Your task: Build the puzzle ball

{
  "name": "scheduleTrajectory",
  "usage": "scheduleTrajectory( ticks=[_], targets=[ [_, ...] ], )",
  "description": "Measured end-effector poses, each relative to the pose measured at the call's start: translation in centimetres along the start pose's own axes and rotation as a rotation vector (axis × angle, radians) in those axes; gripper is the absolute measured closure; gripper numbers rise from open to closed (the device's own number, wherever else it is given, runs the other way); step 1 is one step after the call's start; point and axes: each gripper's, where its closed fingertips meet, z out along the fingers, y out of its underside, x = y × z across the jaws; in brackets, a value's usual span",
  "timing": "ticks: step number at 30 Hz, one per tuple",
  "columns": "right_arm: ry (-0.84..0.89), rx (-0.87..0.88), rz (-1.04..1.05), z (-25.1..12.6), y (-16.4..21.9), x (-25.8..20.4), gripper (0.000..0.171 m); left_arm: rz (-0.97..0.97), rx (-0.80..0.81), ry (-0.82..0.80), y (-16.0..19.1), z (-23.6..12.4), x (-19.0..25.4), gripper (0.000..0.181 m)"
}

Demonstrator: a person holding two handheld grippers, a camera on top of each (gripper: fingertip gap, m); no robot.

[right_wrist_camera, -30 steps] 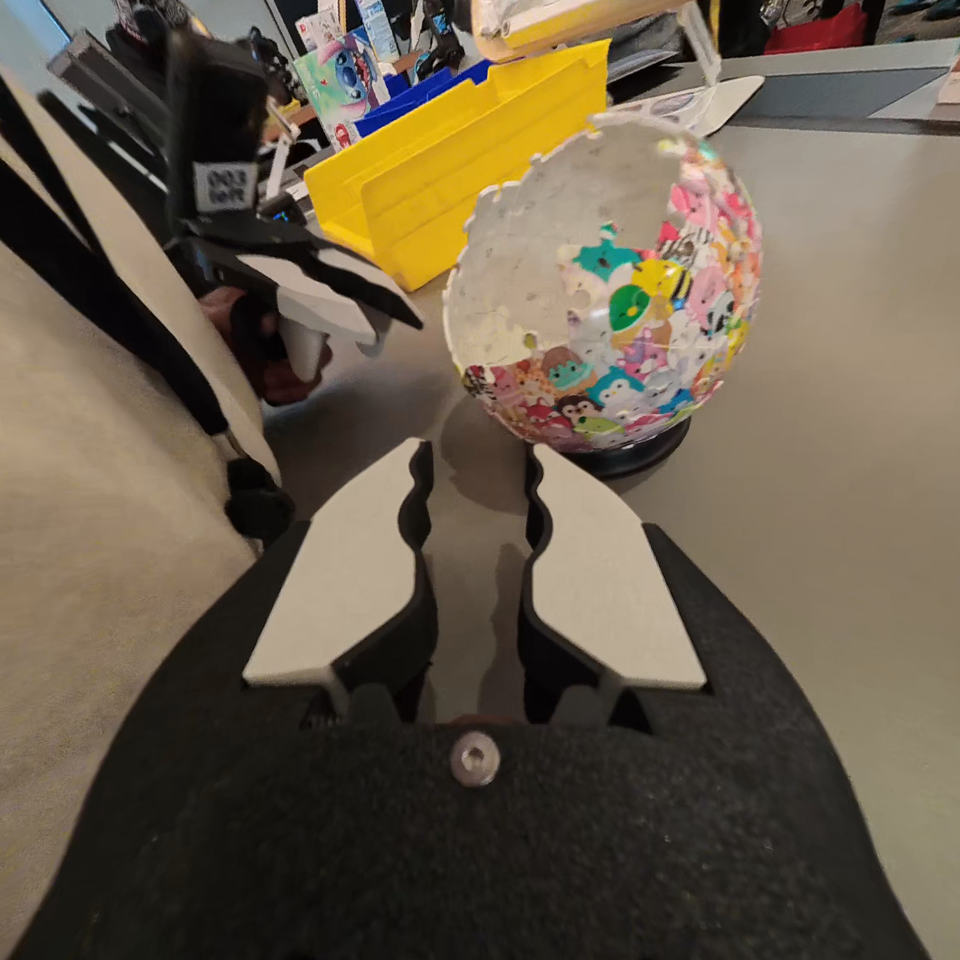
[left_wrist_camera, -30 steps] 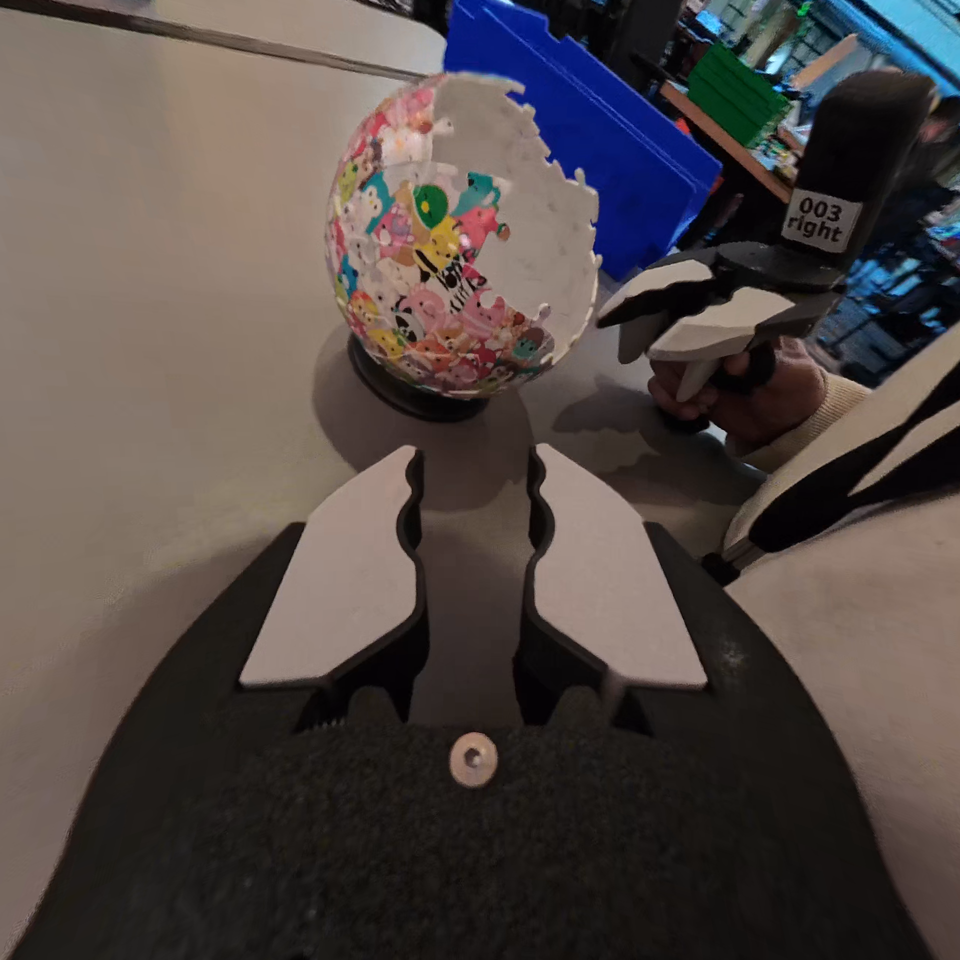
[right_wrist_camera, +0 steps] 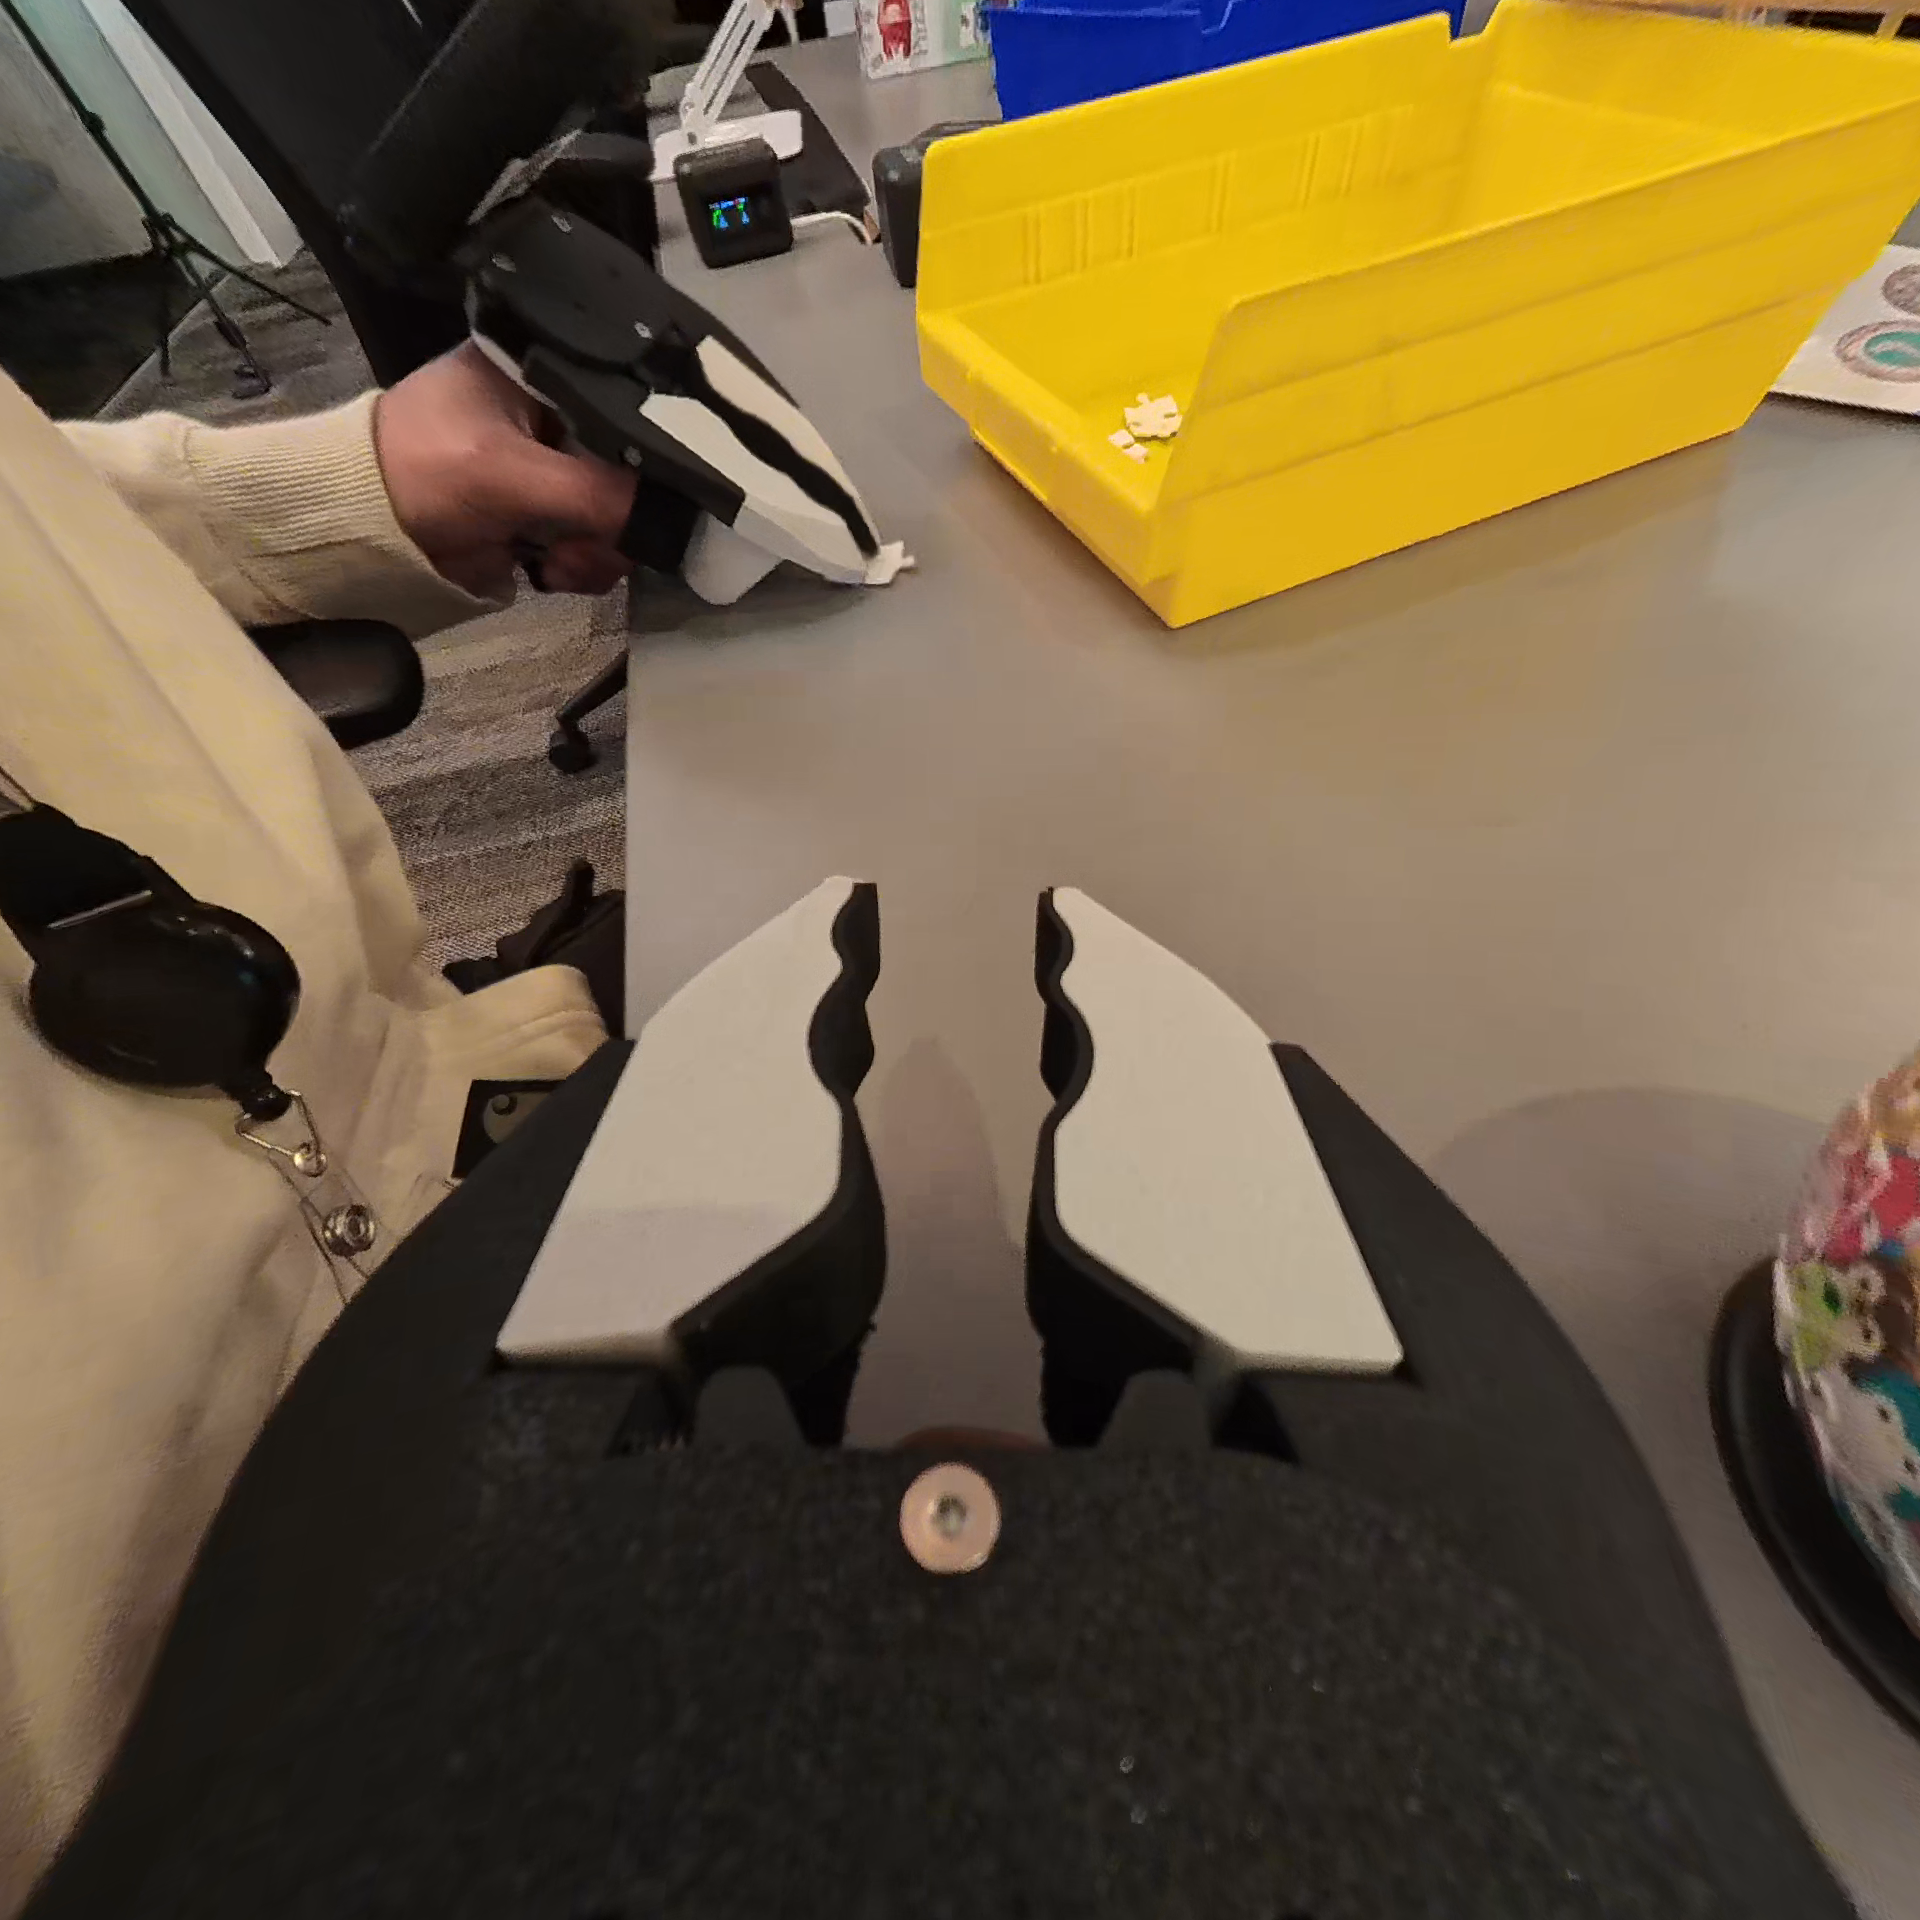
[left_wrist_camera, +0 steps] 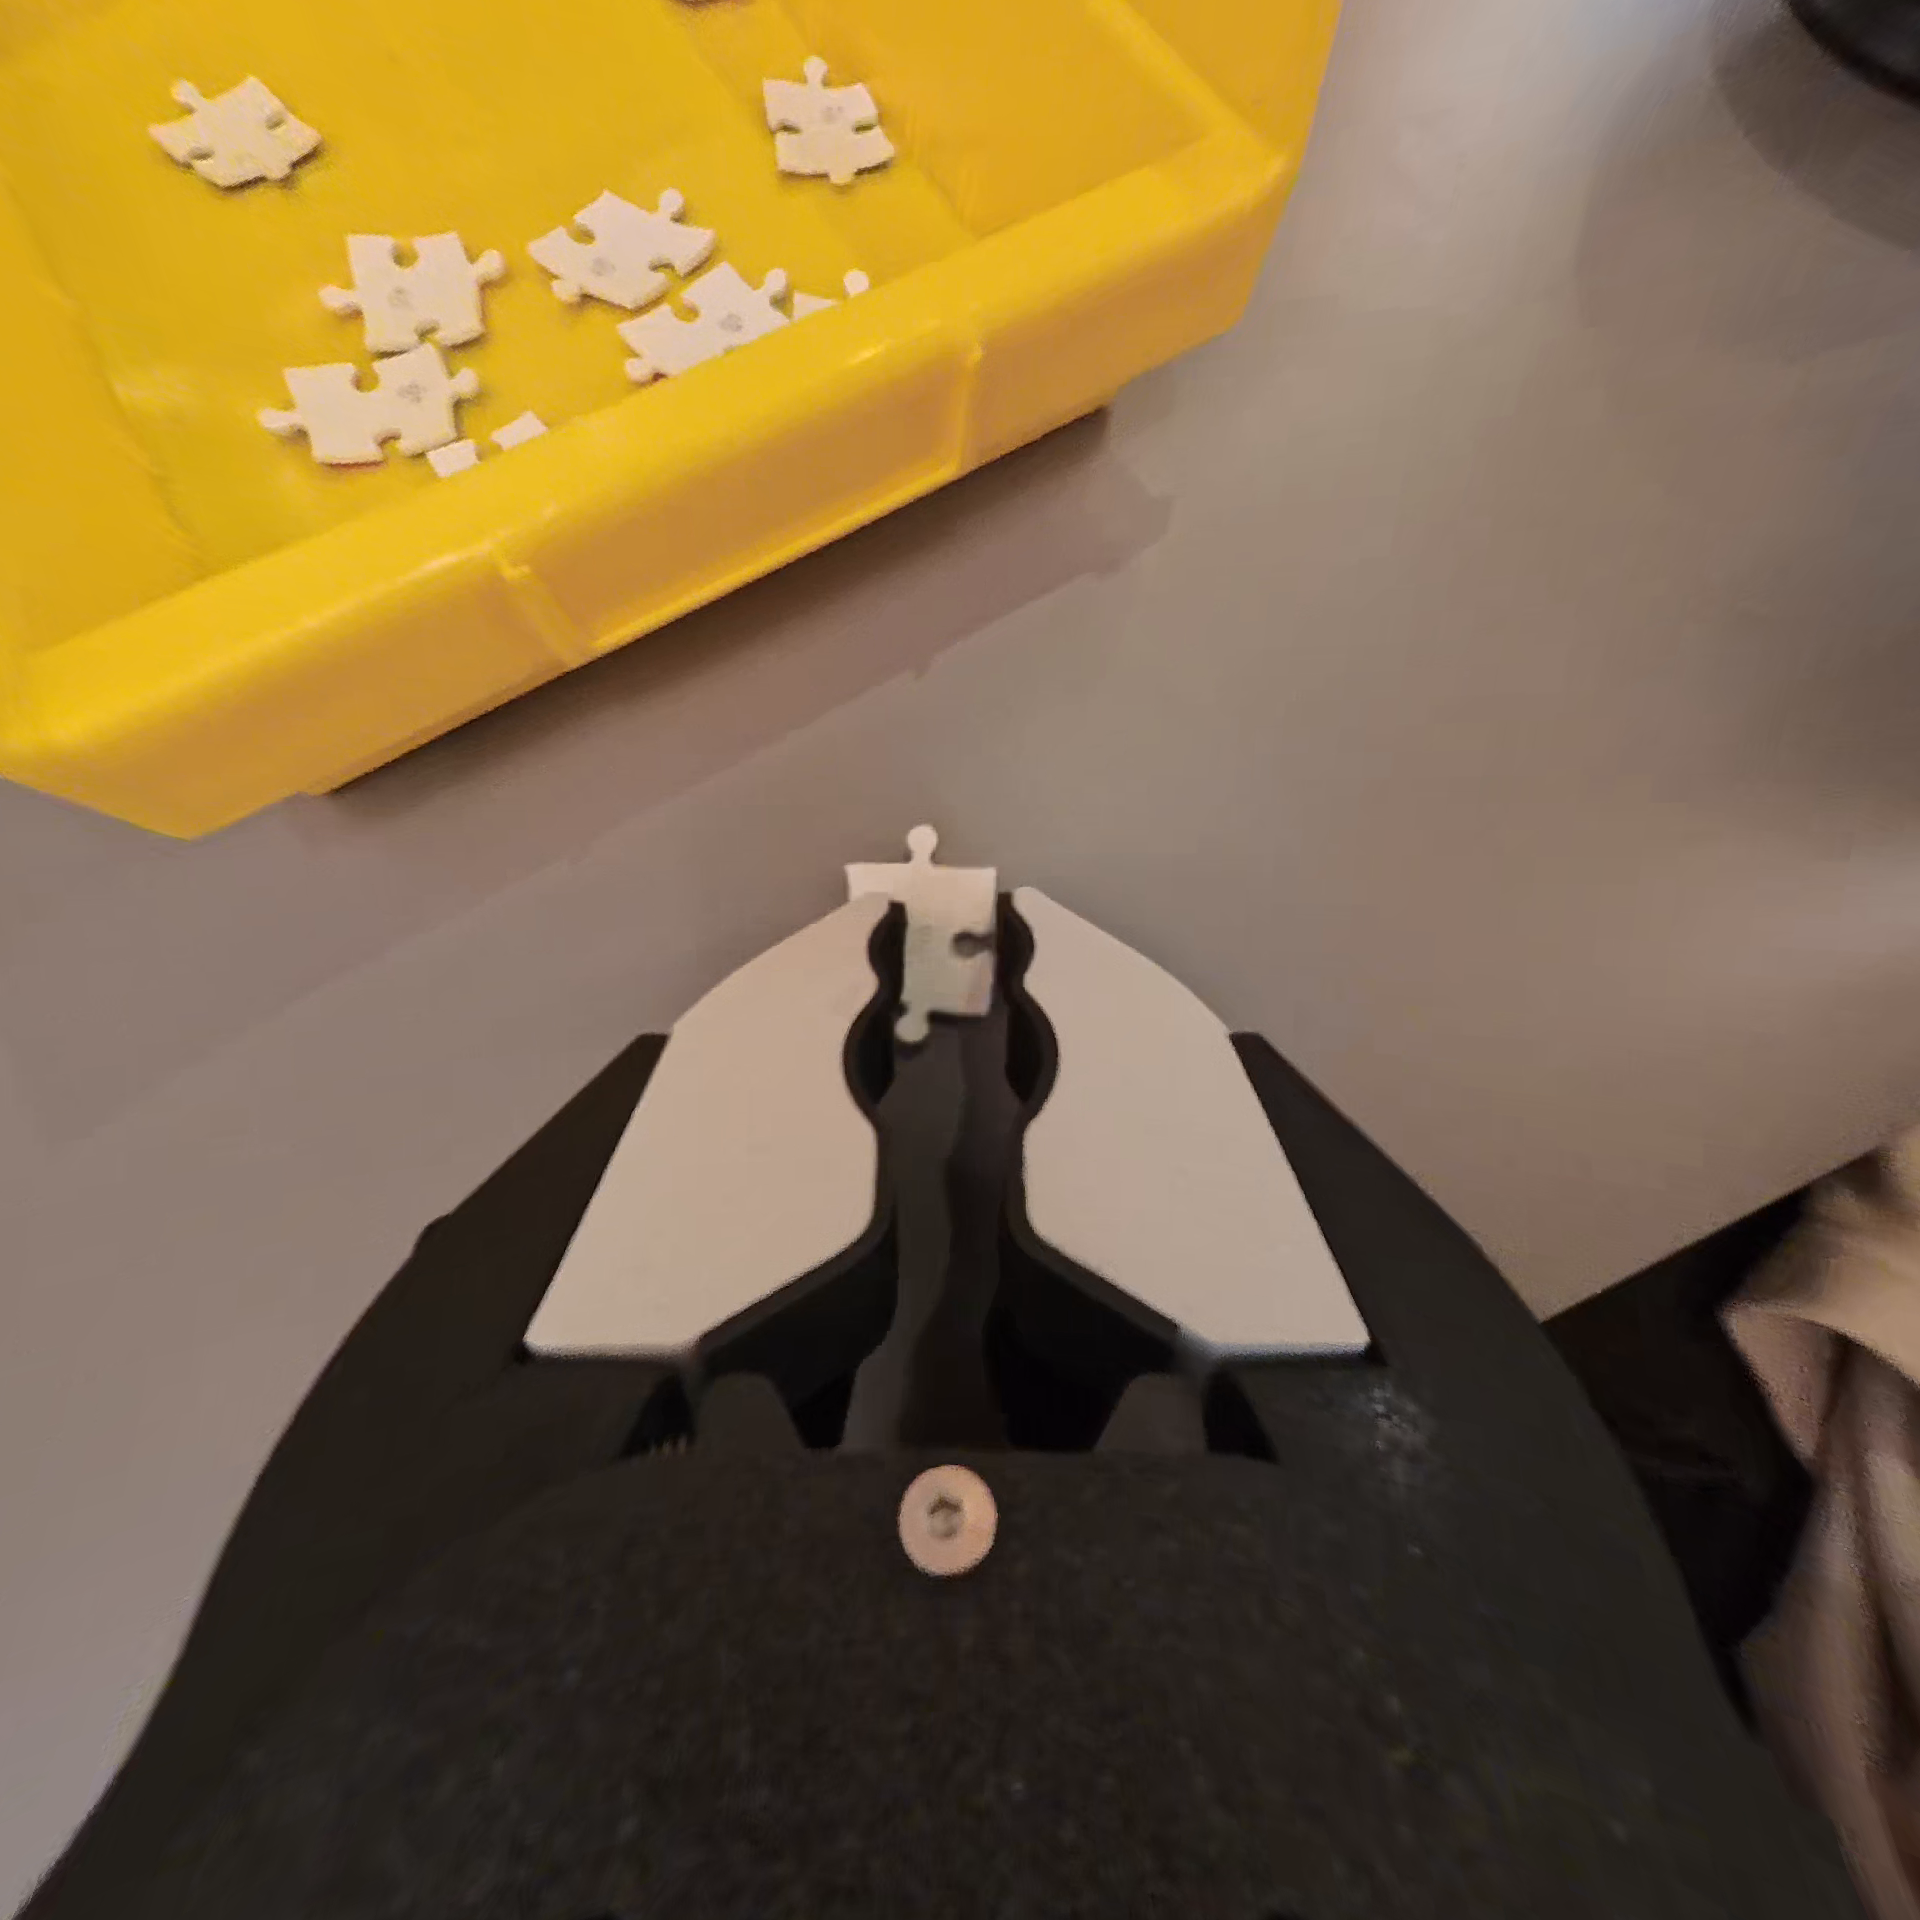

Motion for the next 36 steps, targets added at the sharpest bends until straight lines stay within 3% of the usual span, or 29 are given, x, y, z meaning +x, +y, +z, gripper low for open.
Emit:
scheduleTrajectory(
  ticks=[2,7,9,14,17,19,22,28,34,36],
  targets=[
    [-0.012,-0.007,0.003,0.7,-0.4,0.3,0.143,0.001,-0.008,0.031,-0.4,0.4,1.1,0.181],
    [-0.032,-0.020,-0.009,2.0,-1.5,0.8,0.143,0.042,-0.014,0.095,-3.2,1.7,4.6,0.181],
    [-0.031,-0.028,-0.020,2.1,-1.7,1.0,0.143,0.059,-0.004,0.037,-3.9,1.4,4.2,0.180],
    [-0.087,-0.046,-0.053,3.2,-1.6,0.6,0.142,-0.130,-0.073,-0.137,-0.7,-1.1,-1.1,0.144],
    [-0.156,-0.045,-0.059,4.1,-1.6,0.1,0.142,-0.259,-0.109,-0.169,0.8,-1.1,-1.5,0.121],
    [-0.196,-0.047,-0.070,4.3,-1.6,-0.3,0.142,-0.276,-0.110,-0.196,0.7,-0.5,-1.1,0.118],
    [-0.219,-0.044,-0.102,4.1,-1.7,-0.4,0.142,-0.214,-0.121,-0.249,0.3,0.4,-0.8,0.122],
    [-0.216,-0.019,-0.078,2.9,-1.9,0.6,0.142,-0.017,-0.116,-0.136,-0.7,1.6,0.8,0.176],
    [-0.161,0.003,-0.061,1.3,-2.0,1.7,0.142,0.116,-0.079,-0.024,-3.1,1.7,1.9,0.175],
    [-0.150,0.012,-0.047,1.0,-1.9,1.8,0.142,0.110,-0.047,-0.011,-4.0,0.4,1.6,0.155]
  ],
)
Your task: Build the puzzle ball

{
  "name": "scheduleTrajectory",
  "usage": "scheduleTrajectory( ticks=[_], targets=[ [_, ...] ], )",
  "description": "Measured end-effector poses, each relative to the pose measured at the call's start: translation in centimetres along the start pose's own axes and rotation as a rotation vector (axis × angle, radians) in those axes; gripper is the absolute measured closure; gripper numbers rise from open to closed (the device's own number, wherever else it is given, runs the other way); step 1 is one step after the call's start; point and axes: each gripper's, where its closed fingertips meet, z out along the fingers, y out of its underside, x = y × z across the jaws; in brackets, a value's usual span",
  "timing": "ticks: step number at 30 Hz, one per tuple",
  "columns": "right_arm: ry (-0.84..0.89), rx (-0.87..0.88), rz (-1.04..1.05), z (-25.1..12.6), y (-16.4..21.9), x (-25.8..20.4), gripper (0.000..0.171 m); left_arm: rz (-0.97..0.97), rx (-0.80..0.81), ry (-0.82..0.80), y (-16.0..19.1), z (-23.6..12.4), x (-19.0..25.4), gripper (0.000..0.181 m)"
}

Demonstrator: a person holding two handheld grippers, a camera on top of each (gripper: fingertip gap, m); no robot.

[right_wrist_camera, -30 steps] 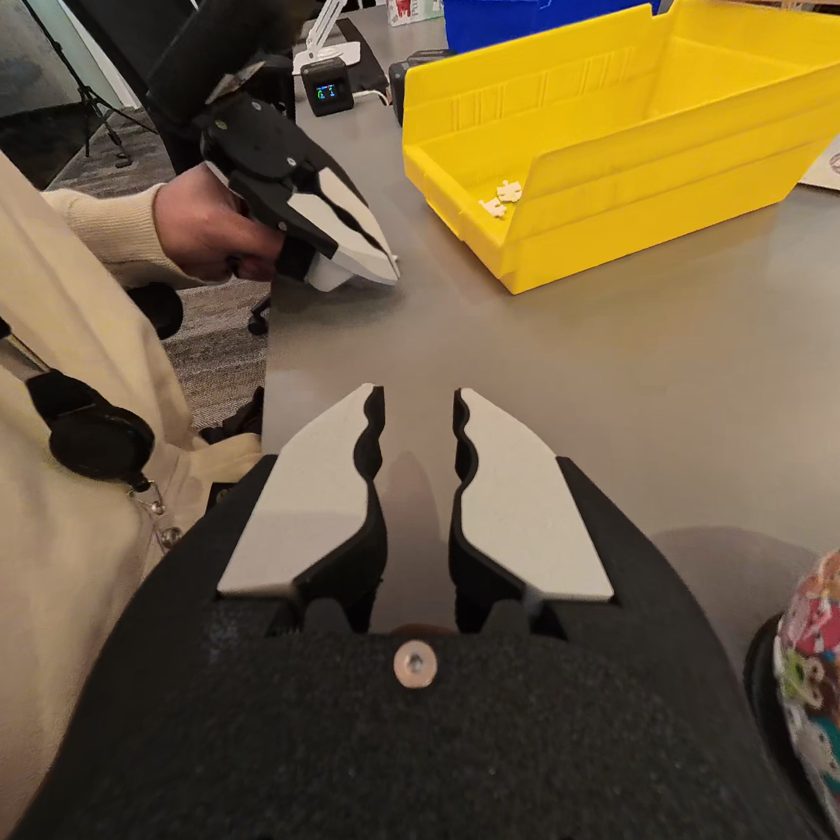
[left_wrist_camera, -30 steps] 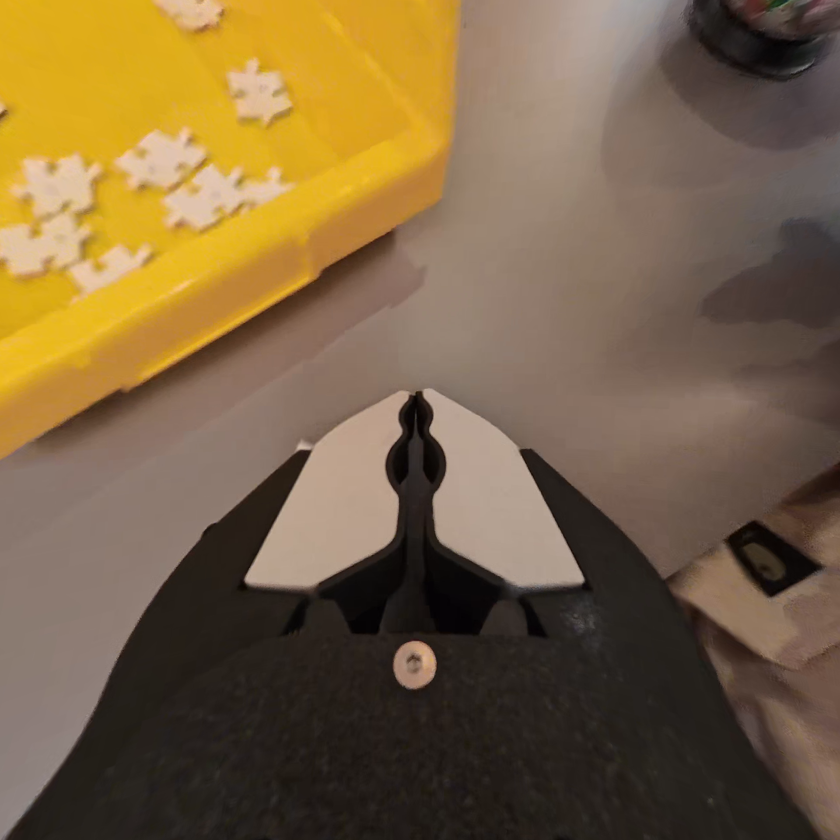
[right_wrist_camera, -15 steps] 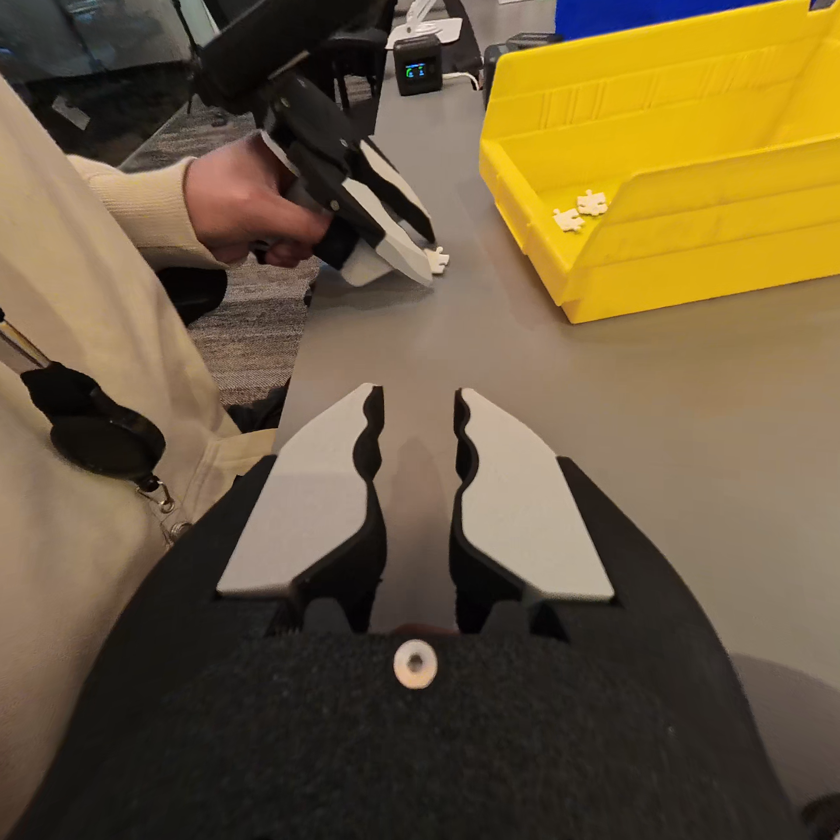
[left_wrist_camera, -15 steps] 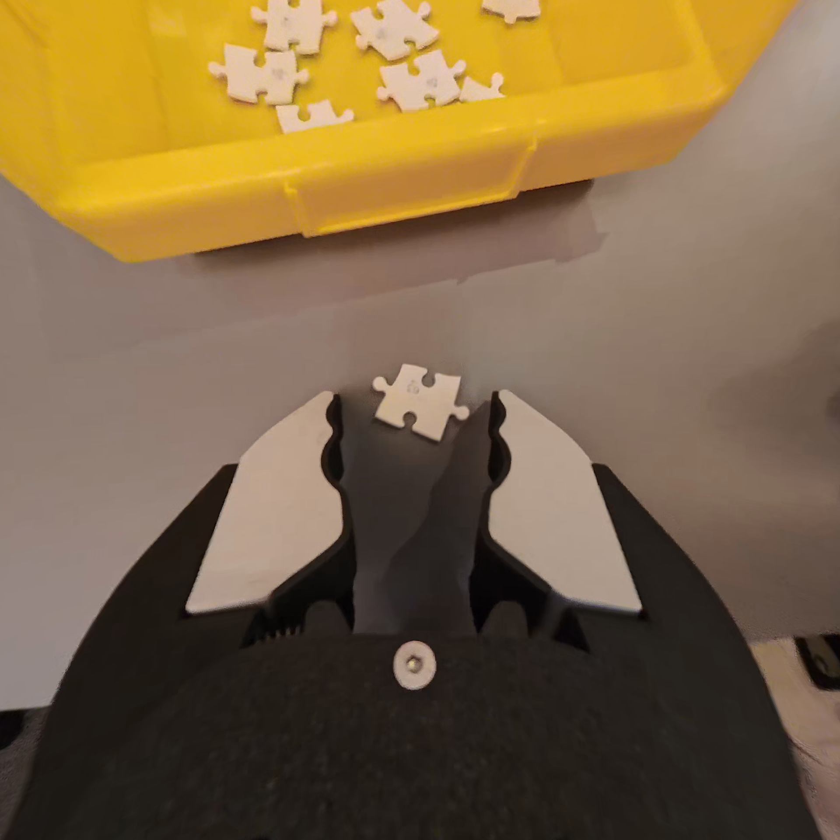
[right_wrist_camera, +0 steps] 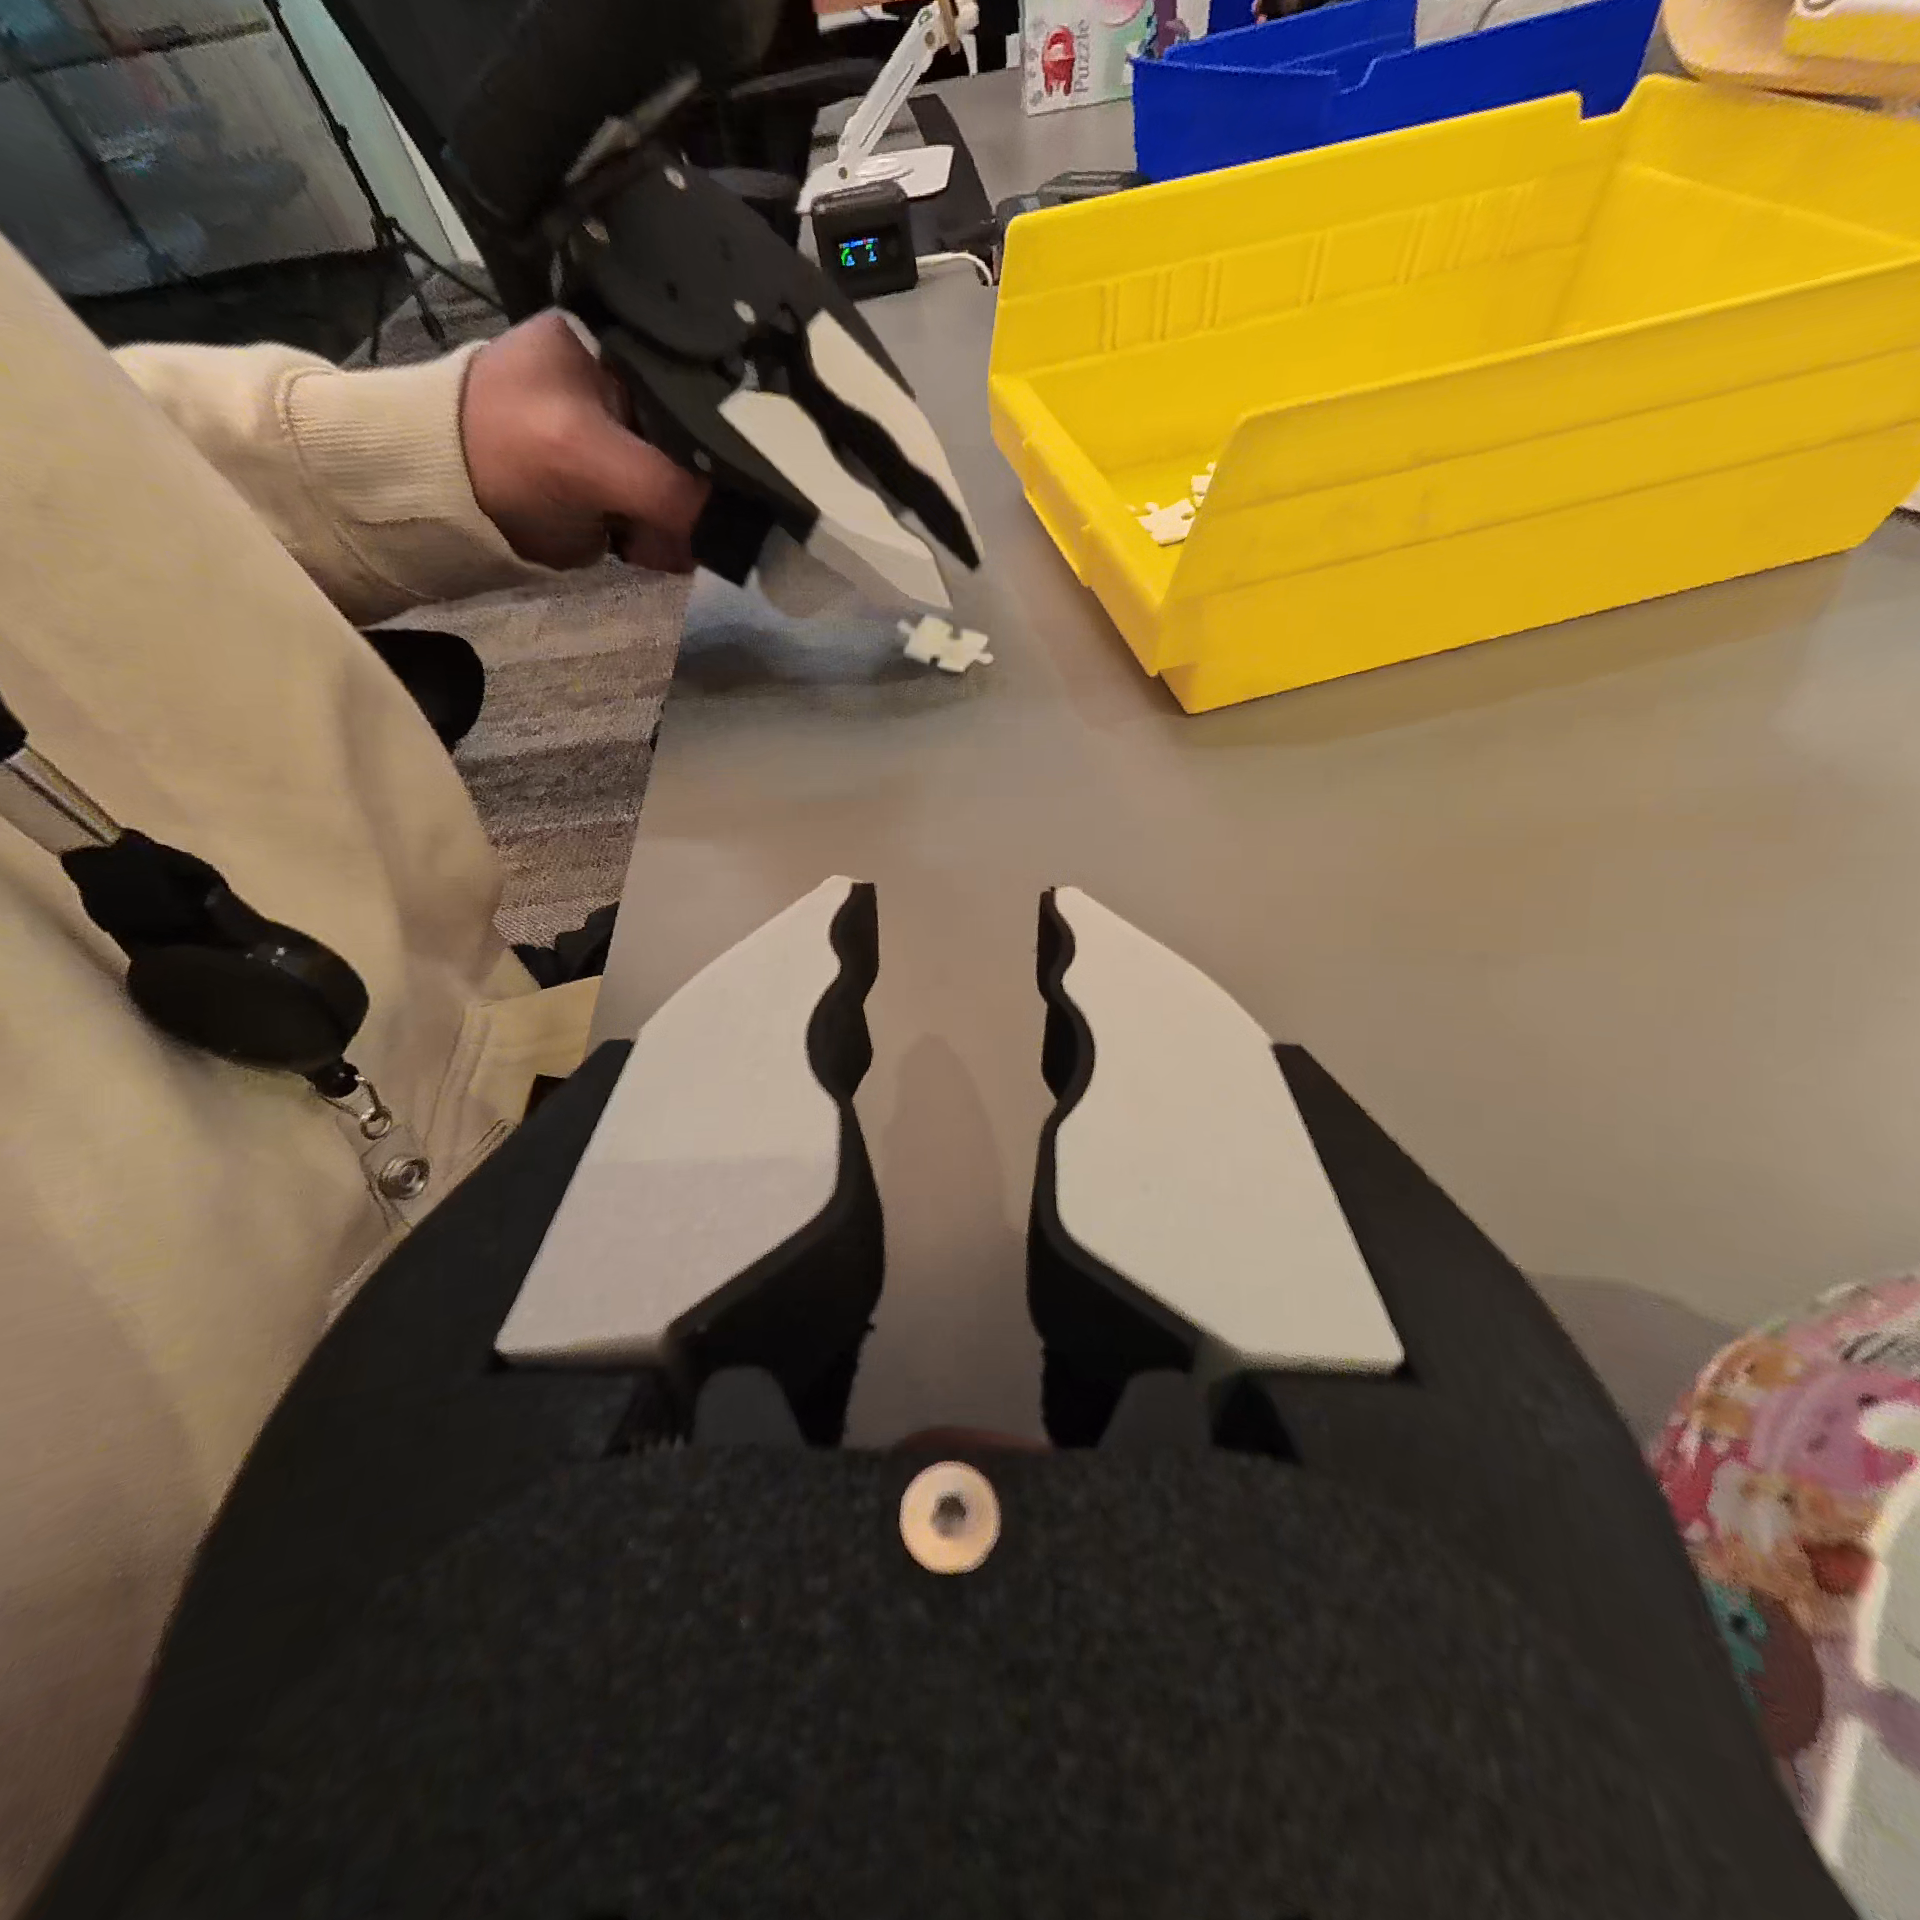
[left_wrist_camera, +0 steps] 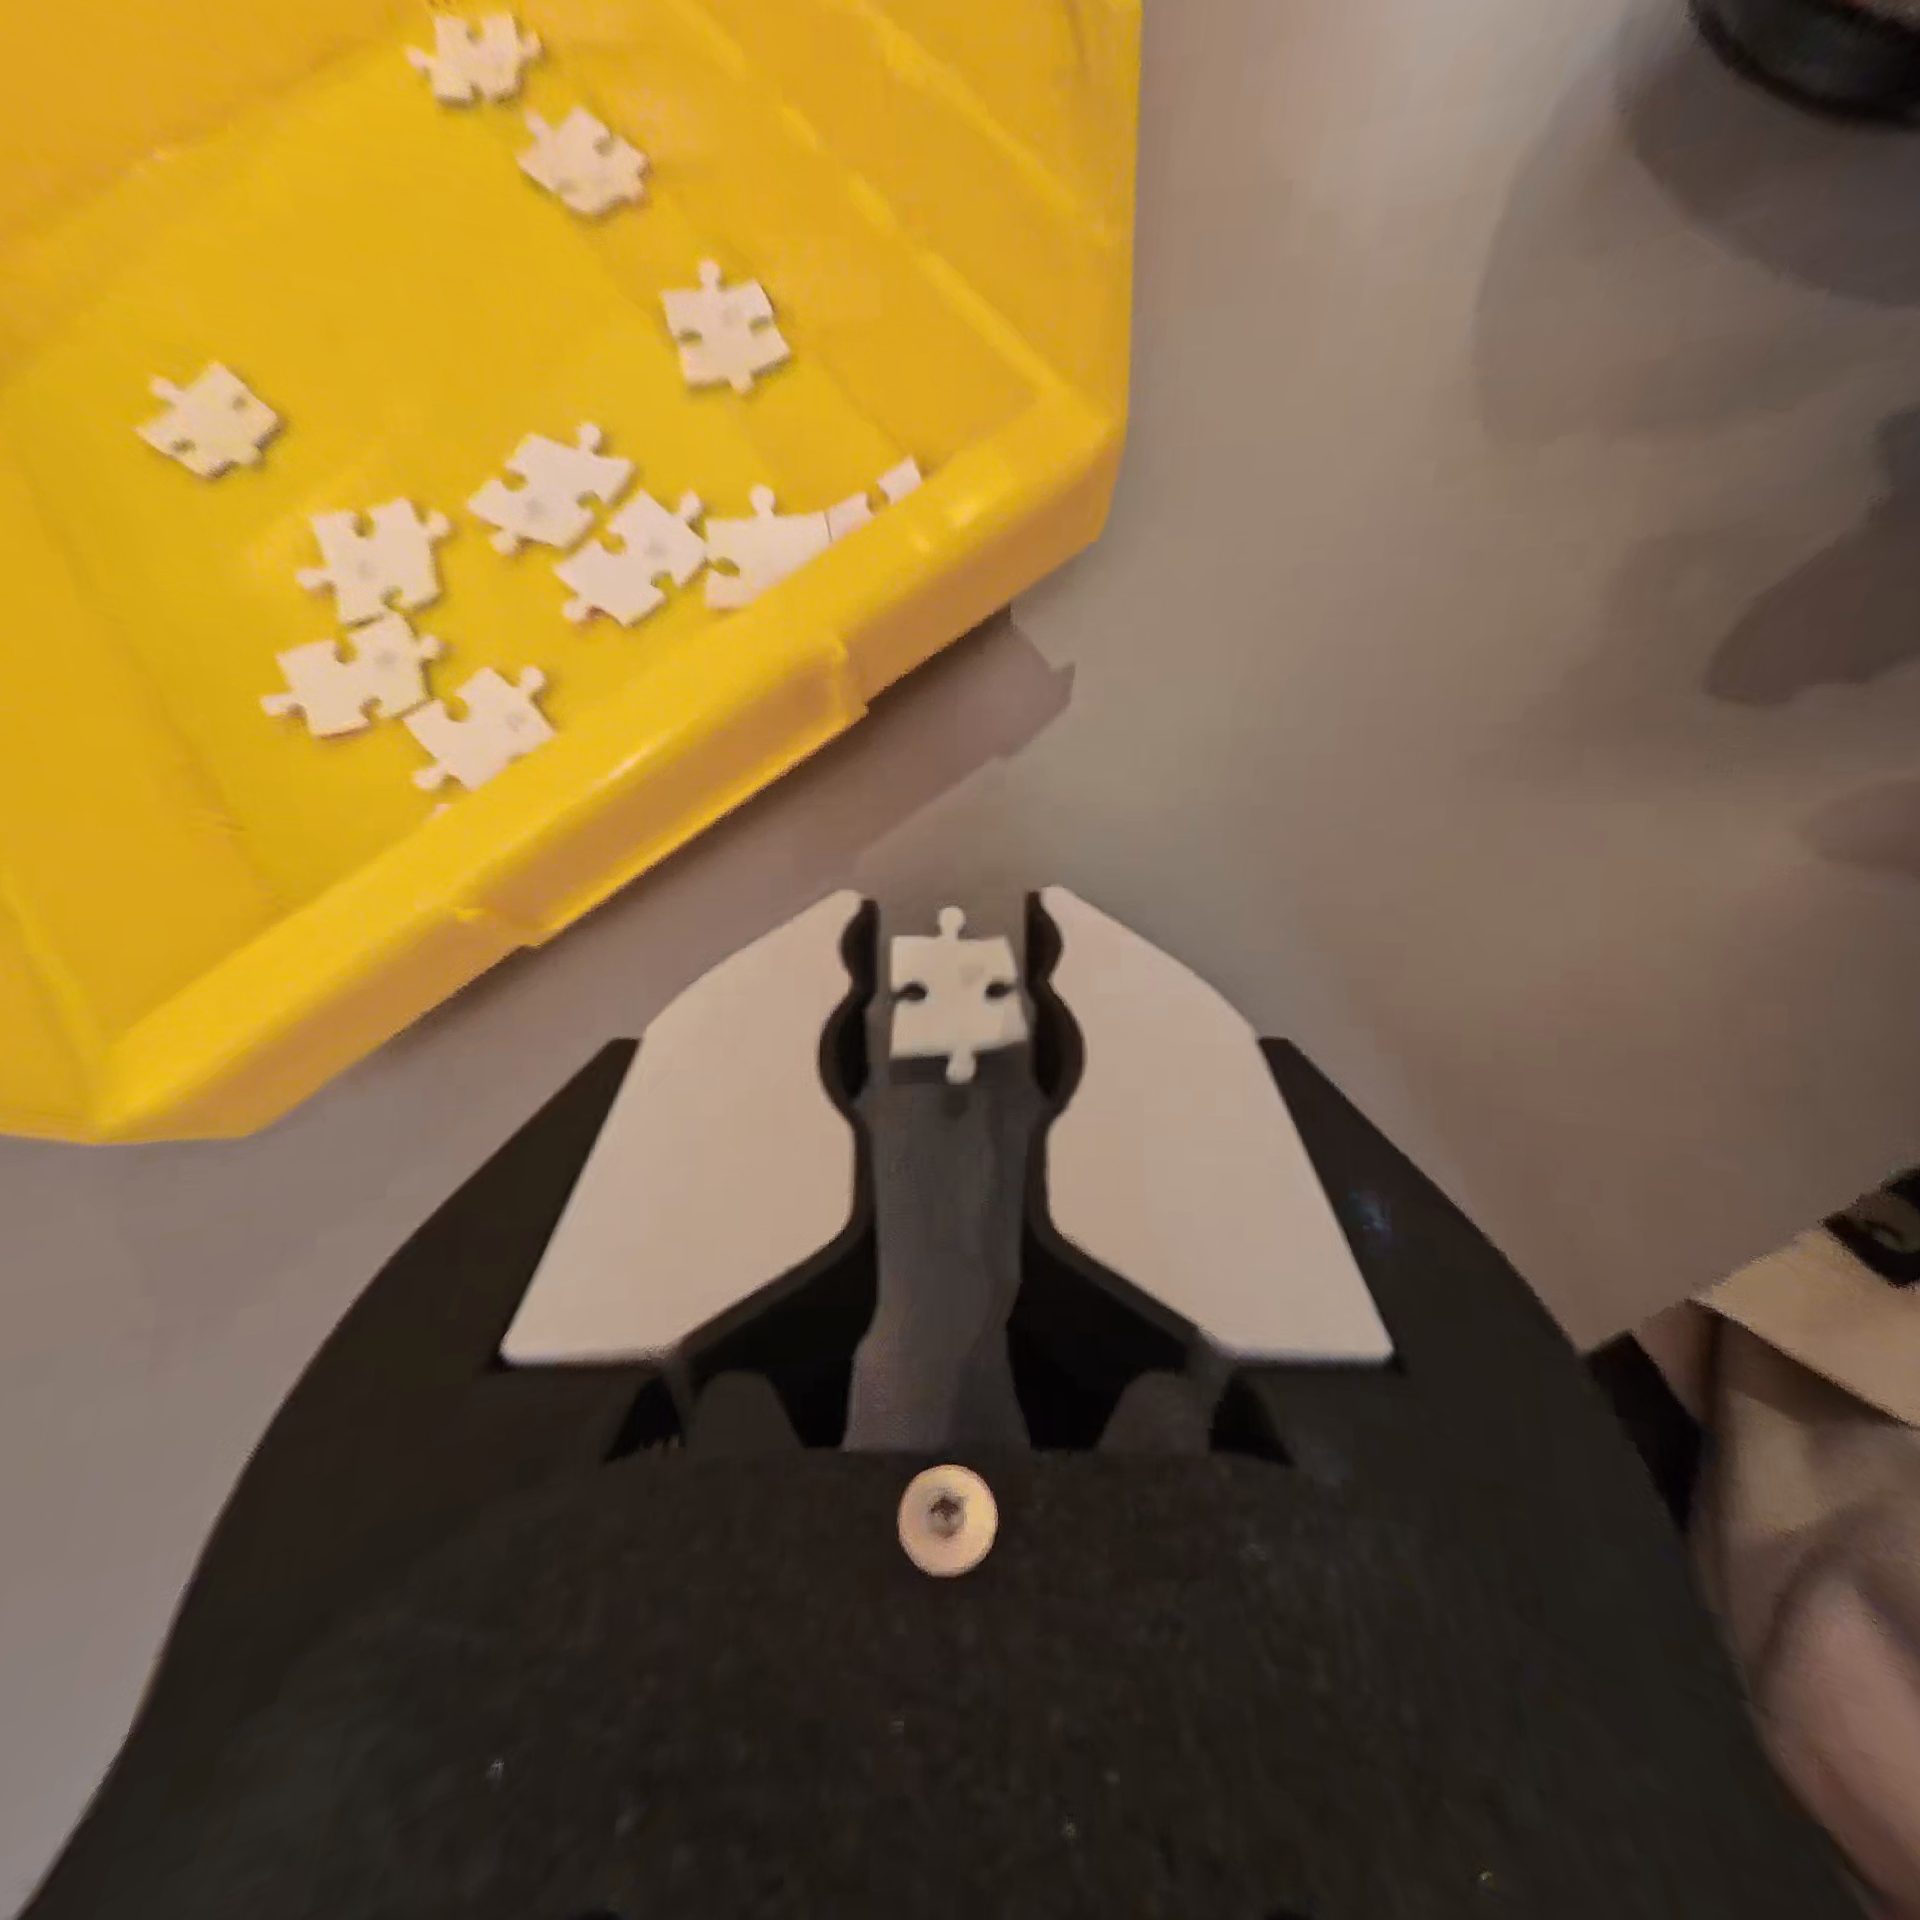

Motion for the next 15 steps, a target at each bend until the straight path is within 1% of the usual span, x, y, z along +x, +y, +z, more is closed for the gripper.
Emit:
scheduleTrajectory(
  ticks=[2,3,5,6,9,11,15],
  targets=[
    [0.005,0.008,0.013,-0.2,0.2,0.0,0.142,-0.011,0.002,0.001,0.8,-1.5,-0.7,0.147],
    [0.005,0.008,0.018,-0.2,0.3,0.0,0.142,-0.016,-0.019,0.015,1.8,-1.9,-0.8,0.139],
    [-0.001,0.006,0.025,-0.2,0.5,-0.1,0.142,-0.021,-0.047,0.030,3.9,-2.0,-0.9,0.138],
    [-0.006,0.007,0.026,-0.1,0.6,-0.2,0.142,-0.016,-0.050,0.042,4.4,-1.7,-0.8,0.140],
    [-0.025,-0.001,0.021,0.3,0.7,-0.5,0.142,0.024,-0.040,0.070,3.9,-0.4,-0.2,0.141],
    [-0.015,-0.015,0.004,0.3,0.6,-0.6,0.142,0.054,-0.059,0.052,3.6,0.6,-0.4,0.139],
    [0.009,0.001,0.007,-0.2,0.4,-0.8,0.142,0.014,-0.047,0.087,2.5,2.0,0.5,0.133]
  ],
)
